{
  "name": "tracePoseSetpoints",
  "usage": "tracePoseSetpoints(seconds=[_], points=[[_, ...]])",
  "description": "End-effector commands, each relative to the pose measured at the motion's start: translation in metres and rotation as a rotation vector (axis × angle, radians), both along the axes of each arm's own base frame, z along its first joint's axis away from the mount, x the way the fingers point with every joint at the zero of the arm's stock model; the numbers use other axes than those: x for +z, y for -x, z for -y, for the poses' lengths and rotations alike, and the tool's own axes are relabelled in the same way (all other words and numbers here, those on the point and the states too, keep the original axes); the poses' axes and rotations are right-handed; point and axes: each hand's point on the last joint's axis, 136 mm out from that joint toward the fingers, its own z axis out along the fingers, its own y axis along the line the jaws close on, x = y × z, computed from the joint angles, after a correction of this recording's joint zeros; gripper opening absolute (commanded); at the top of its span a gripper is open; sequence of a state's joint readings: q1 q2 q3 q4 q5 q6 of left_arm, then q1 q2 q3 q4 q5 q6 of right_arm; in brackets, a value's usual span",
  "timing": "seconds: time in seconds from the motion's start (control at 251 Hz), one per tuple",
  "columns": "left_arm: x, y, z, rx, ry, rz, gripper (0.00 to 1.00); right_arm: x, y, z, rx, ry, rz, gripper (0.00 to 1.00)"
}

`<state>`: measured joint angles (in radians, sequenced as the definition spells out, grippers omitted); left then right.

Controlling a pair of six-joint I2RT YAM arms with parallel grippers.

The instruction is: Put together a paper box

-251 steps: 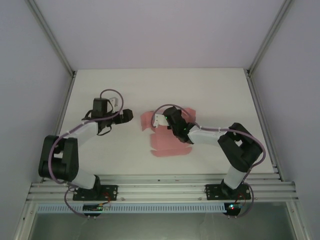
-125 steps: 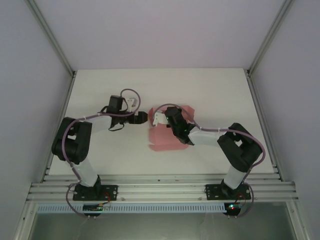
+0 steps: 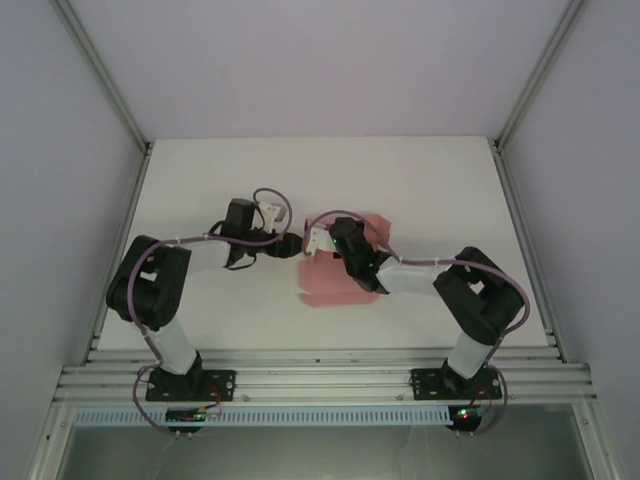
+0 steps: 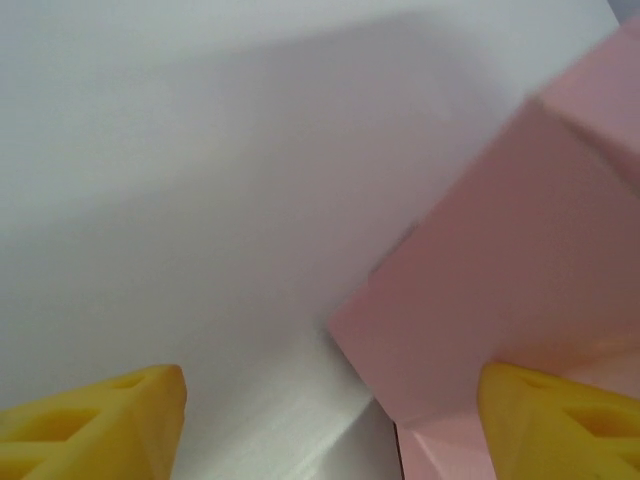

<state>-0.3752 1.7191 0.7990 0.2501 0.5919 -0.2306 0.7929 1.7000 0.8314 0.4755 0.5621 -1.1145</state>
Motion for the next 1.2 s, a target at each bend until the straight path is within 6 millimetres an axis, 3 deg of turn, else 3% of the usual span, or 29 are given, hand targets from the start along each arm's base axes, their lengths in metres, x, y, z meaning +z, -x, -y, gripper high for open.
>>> tracePoseSetpoints(seconds=[0.0,0.12,0.359,0.599,0.926,1.193], points=[[0.036,0.015,0.014,-0.117,0.097,0.122,0.73,0.012,0.002,-0.001,-0.010,-0.046,0.010,0.00],[0.045,0.023,0.016,-0.163,0.117,0.161,0.71,0.010,0.002,-0.002,-0.015,-0.034,0.012,0.00],[0.045,0.007,0.025,-0.178,0.116,0.174,0.65,0.012,0.004,-0.008,-0.009,-0.056,-0.004,0.00],[0.033,-0.010,0.030,-0.101,0.029,0.233,0.65,0.011,0.012,-0.010,-0.016,-0.094,-0.043,0.00],[0.017,-0.007,0.019,0.057,-0.192,0.401,0.52,0.007,0.018,-0.007,-0.058,-0.107,-0.052,0.00],[0.019,-0.010,0.024,0.064,-0.182,0.449,0.32,0.002,0.027,-0.012,-0.038,-0.131,-0.092,0.01]])
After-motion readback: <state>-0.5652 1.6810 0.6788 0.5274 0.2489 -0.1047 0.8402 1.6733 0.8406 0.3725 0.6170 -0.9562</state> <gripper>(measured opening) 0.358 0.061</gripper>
